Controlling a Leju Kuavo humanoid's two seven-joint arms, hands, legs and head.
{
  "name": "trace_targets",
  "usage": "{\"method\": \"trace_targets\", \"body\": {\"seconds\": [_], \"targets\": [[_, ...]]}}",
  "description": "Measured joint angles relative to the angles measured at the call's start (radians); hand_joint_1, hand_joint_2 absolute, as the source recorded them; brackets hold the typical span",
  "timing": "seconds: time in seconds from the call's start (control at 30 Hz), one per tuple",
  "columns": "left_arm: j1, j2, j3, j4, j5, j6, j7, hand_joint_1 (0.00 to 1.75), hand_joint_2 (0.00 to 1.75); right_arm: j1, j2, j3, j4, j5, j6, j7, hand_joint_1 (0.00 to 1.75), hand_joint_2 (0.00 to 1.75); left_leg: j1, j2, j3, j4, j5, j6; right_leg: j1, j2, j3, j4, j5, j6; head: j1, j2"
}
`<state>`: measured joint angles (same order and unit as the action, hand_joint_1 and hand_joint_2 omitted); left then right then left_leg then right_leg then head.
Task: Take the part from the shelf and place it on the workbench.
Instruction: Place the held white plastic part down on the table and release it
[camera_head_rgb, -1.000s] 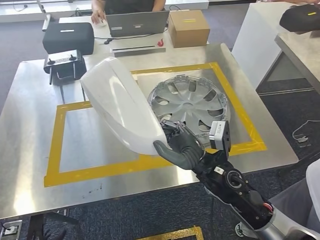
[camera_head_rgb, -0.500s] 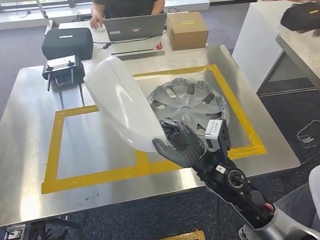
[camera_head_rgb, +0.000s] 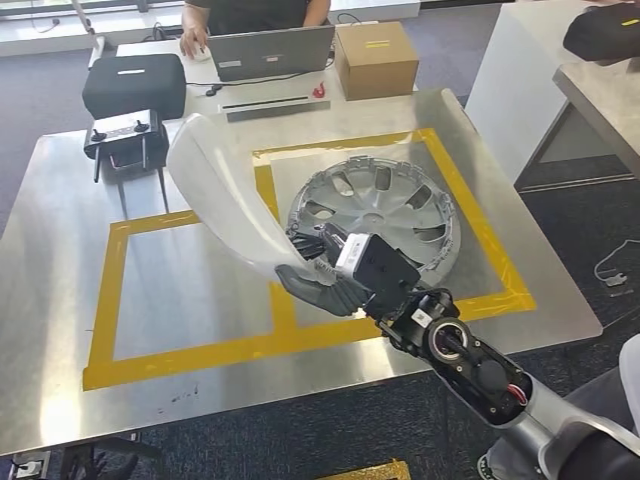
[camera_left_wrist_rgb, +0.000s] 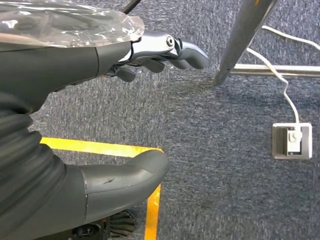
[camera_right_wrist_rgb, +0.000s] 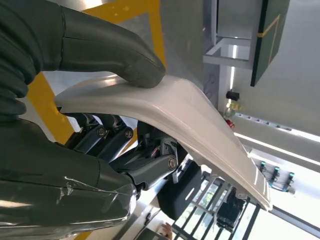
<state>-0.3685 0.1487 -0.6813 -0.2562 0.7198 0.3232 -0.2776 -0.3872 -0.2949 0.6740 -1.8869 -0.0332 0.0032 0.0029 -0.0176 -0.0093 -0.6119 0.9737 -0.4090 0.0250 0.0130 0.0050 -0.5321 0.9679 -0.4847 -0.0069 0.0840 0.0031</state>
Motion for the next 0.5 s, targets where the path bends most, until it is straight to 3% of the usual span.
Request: {"method": "trace_targets", "body": {"seconds": [0.3,0.5], "targets": [[-0.024,-0.030,-0.029,0.000,-0.046,-0.005,0.025,0.00,1.75,-0.156,0.059,0.108,0.158,0.194,-0.124,0.061,1.75,1.75,0.000,-0.002,0.001,0.000,0.001,0.000,0.000,-0.001,0.001,-0.001,0.000,0.000,0.000,0.000],[-0.034,-0.051,-0.068,0.000,-0.062,-0.014,0.040,0.00,1.75,-0.247,0.114,0.179,0.285,0.427,-0.217,0.066,1.75,1.75,-0.001,-0.001,0.000,0.000,0.001,0.000,0.000,-0.001,0.002,-0.001,0.000,0.000,0.000,0.000]]}}
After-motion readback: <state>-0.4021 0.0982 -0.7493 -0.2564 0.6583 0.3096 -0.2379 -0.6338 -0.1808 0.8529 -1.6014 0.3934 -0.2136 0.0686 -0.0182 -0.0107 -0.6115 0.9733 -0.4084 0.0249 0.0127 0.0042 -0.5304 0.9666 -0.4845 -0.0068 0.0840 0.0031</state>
